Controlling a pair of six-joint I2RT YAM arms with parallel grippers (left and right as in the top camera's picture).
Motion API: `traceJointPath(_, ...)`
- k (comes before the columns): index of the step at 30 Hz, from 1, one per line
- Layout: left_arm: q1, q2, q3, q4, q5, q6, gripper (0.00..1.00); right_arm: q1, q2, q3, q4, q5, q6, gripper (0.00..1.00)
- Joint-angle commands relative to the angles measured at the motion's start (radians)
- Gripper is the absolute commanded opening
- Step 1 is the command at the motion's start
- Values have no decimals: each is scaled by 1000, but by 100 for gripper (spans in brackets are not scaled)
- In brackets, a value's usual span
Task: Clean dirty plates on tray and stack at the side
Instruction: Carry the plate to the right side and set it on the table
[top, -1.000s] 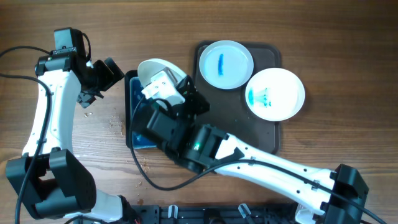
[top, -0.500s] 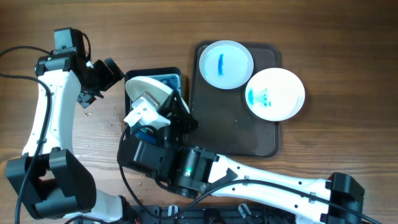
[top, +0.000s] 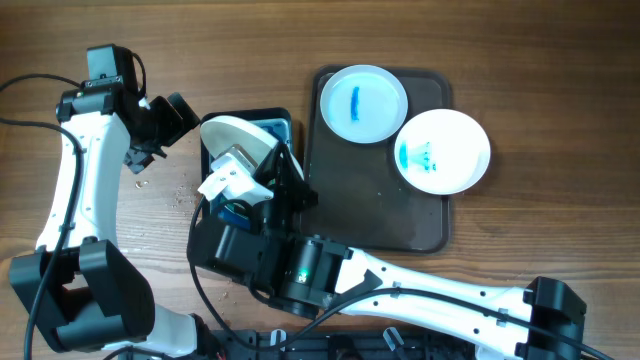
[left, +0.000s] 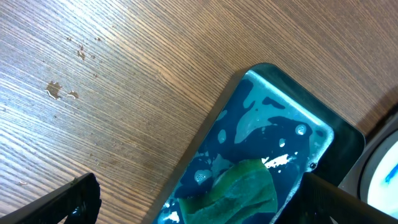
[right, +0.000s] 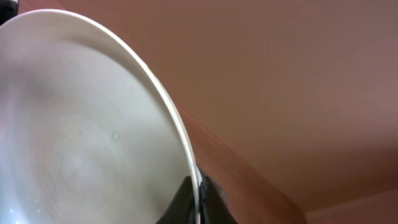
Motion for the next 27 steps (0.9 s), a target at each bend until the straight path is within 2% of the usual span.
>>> traceJointPath(1, 5, -10, 10, 3, -6, -14, 100, -1, 3, 19, 6, 33, -2, 4)
traceJointPath(7, 5, -10, 10, 3, -6, -14, 100, -14, 3, 19, 7, 84, 4, 4)
traceJointPath(11, 5, -10, 10, 3, -6, -14, 100, -86, 3, 16, 3, 61, 142, 4)
traceJointPath(12, 5, -10, 10, 3, -6, -14, 100, -118, 3, 15, 0, -20, 188, 4)
traceJointPath(14, 5, -10, 10, 3, -6, -14, 100, -204, 7, 15, -25, -431, 285, 4)
traceJointPath(16, 5, -10, 10, 3, -6, -14, 100, -284, 14, 15, -69, -666, 336, 4)
traceJointPath(18, 5, -10, 10, 3, -6, -14, 100, -386, 10, 15, -164, -758, 538, 4)
traceJointPath(19, 5, -10, 10, 3, -6, -14, 100, -420, 6, 15, -186, -795, 581, 4)
traceJointPath(22, 5, -10, 10, 3, -6, -14, 100, -562, -21, 15, -226, -1045, 590, 4)
traceJointPath(23, 5, -10, 10, 3, -6, -14, 100, -635, -44, 15, -236, -1183, 564, 4)
traceJointPath(27, 5, -10, 10, 3, -6, -14, 100, -865, -131, 15, -294, -1416, 552, 5)
